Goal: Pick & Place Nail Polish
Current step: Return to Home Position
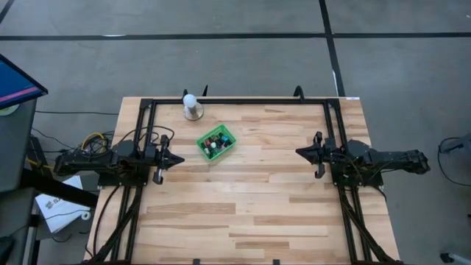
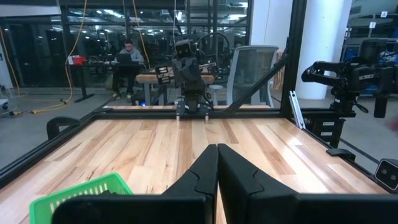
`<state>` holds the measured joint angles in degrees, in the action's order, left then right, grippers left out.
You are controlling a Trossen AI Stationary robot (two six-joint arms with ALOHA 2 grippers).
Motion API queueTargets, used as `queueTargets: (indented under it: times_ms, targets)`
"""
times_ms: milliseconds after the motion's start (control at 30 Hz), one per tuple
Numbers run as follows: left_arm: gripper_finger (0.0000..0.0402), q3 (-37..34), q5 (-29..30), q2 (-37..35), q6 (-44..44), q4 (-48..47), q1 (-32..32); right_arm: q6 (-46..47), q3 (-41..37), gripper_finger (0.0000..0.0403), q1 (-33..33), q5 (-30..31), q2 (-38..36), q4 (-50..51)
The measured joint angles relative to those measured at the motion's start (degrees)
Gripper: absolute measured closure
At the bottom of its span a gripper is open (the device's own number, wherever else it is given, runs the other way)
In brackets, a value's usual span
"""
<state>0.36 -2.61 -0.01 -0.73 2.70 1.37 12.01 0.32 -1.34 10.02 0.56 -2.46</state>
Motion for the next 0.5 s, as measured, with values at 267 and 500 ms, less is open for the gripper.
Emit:
queueTargets:
  times_ms: [267,500]
  targets:
    - [0.04,0.0,0.0,0.0,0.0,0.3,0.0,0.0,0.0,0.0403,0.0,0.1,0.0,0.0]
    - [0.04,0.0,0.0,0.0,0.0,0.3,0.0,0.0,0.0,0.0403,0.0,0.1,0.0,0.0]
